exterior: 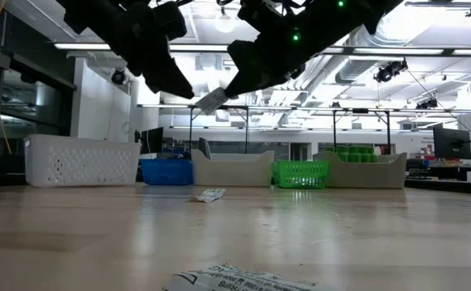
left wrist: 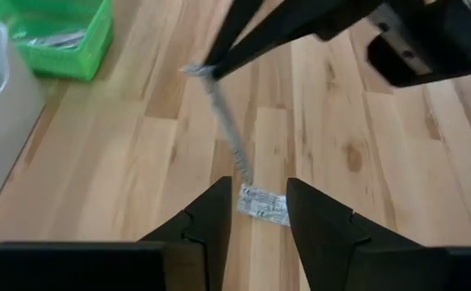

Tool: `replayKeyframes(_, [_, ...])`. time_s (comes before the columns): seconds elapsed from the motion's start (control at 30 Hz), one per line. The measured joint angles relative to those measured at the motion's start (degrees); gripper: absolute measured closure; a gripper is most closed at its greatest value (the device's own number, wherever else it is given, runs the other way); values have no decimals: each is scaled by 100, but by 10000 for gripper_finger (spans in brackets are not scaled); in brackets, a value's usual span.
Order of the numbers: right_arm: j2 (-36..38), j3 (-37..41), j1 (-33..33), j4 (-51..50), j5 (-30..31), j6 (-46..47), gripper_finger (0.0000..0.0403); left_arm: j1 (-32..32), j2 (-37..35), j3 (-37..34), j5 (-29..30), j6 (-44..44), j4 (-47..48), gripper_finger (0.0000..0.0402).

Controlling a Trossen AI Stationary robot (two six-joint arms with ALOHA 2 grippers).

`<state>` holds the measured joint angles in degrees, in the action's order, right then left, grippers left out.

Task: Pick & Place Travel size toiletries
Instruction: Put the bandage pack into the left white bin

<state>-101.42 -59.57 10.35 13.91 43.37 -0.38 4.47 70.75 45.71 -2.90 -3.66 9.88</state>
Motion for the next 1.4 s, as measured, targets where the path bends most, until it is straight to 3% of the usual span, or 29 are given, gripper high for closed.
replayKeyframes(0.43, [-3, -4, 4, 367, -36, -312, 399, -114, 69, 0, 391, -412, -342, 179])
replayKeyframes(0.9, [-6, -7, -2, 868, -288, -678, 399, -114, 93, -2, 391, -737, -385, 174])
replayKeyframes(1.07, [-6, -7, -2, 865, -302, -678, 399, -114, 93, -2, 391, -872, -387, 219])
replayKeyframes(1.4, [-6, -7, -2, 859, -304, -678, 399, -114, 93, -2, 340, -1017, -406, 389])
